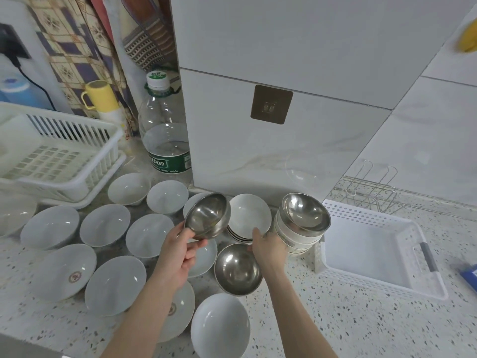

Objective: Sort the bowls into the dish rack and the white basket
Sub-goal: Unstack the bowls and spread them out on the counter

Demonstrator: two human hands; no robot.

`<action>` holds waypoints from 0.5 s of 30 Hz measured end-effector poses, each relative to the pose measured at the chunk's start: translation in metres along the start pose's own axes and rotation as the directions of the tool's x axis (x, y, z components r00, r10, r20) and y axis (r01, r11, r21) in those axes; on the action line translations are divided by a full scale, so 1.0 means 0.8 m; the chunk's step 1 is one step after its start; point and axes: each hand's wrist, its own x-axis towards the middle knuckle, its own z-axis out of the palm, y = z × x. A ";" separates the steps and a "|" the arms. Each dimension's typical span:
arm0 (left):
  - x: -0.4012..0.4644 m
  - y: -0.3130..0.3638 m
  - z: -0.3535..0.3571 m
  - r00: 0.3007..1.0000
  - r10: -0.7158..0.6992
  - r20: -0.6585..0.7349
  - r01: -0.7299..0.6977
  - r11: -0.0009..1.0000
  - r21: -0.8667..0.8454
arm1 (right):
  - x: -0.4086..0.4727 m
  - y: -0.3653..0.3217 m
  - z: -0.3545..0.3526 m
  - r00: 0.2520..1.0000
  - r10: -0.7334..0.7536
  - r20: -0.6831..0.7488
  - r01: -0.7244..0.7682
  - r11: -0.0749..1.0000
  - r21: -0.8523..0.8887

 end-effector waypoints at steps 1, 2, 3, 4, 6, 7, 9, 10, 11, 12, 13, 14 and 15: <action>-0.001 -0.002 -0.002 1.000 -0.011 -0.004 0.011 1.000 -0.015 | 0.003 -0.001 0.003 1.000 0.003 -0.018 -0.003 1.000 -0.008; -0.002 -0.003 -0.003 1.000 -0.019 -0.009 0.019 1.000 -0.025 | 0.005 -0.002 0.006 0.999 0.007 -0.040 -0.008 1.000 -0.015; -0.003 -0.004 -0.004 1.000 -0.023 -0.015 0.022 0.999 -0.029 | 0.006 -0.003 0.007 0.998 0.010 -0.066 -0.012 1.000 -0.027; -0.004 -0.005 -0.006 0.999 -0.023 -0.021 0.023 0.999 -0.026 | 0.007 -0.004 0.008 0.996 0.011 -0.091 -0.015 0.999 -0.039; -0.007 -0.005 -0.009 0.999 -0.019 -0.031 0.019 1.000 -0.012 | 0.007 -0.005 0.009 0.992 0.006 -0.124 -0.012 0.999 -0.049; -0.008 -0.005 -0.010 0.999 -0.014 -0.033 0.014 1.000 -0.007 | 0.008 -0.006 0.010 0.991 0.008 -0.131 -0.015 0.999 -0.047; -0.010 -0.005 -0.012 0.999 -0.006 -0.036 0.005 1.000 -0.005 | 0.008 -0.007 0.010 0.991 0.017 -0.135 -0.022 0.999 -0.033; -0.011 -0.004 -0.012 0.999 -0.002 -0.037 0.002 1.000 -0.005 | 0.009 -0.008 0.010 0.991 0.019 -0.135 -0.023 0.999 -0.029; -0.012 -0.004 -0.013 0.999 0.001 -0.038 -0.002 1.000 -0.007 | 0.009 -0.009 0.010 0.990 0.019 -0.138 -0.024 0.999 -0.032; -0.012 -0.003 -0.014 0.999 0.005 -0.038 -0.006 1.000 -0.012 | 0.008 -0.010 0.010 0.990 0.018 -0.143 -0.024 0.999 -0.041; -0.013 -0.002 -0.015 0.999 0.009 -0.037 -0.010 1.000 -0.018 | 0.008 -0.011 0.009 0.988 0.013 -0.151 -0.021 0.998 -0.057; -0.014 -0.001 -0.017 0.999 0.013 -0.037 -0.013 1.000 -0.022 | 0.007 -0.012 0.009 0.988 0.006 -0.157 -0.018 0.997 -0.075; -0.015 0.000 -0.018 0.999 0.015 -0.037 -0.016 1.000 -0.024 | 0.006 -0.013 0.009 0.987 -0.001 -0.162 -0.014 0.996 -0.091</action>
